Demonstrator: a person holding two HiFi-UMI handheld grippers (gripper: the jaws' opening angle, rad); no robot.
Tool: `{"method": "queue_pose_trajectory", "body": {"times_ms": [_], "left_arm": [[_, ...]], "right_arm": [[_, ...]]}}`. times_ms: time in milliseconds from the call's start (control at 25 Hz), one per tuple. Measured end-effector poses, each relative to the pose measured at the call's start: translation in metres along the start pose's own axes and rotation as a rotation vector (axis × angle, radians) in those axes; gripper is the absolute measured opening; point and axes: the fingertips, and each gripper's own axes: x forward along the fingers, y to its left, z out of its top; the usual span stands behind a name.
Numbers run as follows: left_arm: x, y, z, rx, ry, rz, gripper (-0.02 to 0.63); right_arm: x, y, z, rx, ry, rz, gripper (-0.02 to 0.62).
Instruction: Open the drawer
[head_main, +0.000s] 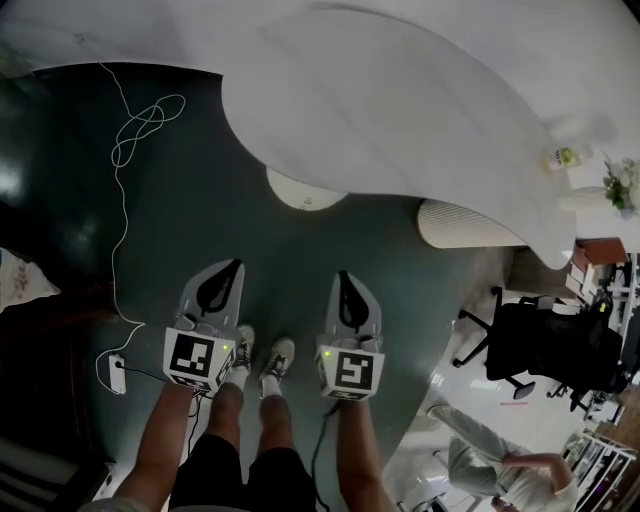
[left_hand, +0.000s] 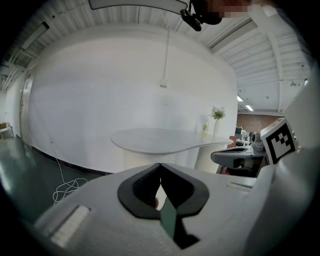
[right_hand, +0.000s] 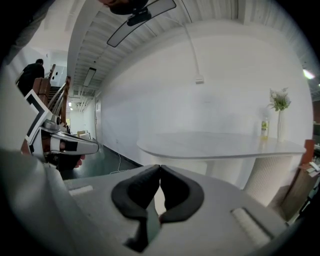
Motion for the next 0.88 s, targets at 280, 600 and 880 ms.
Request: {"method": "queue_pose_trajectory", "body": {"times_ms": [280,600,880], "left_arm": [[0.051,0.01,-0.064,-0.019,0.031,-0.03,0.009],[0.092,0.027,-0.138,-0.027,0.047,-0.036,0.011],[0.113,0.023,-0.192,-0.038,0.054,-0.058,0.009]], "right_arm": [[0.049,-0.009,-0.07,0.021,0.034,-0.025,0.005],[0.092,-0.011,-0.144,0.031,0.055,-0.04,0.005],[0.116,-0.009,-0.195,0.016,0.064,-0.034,0.005]]}}
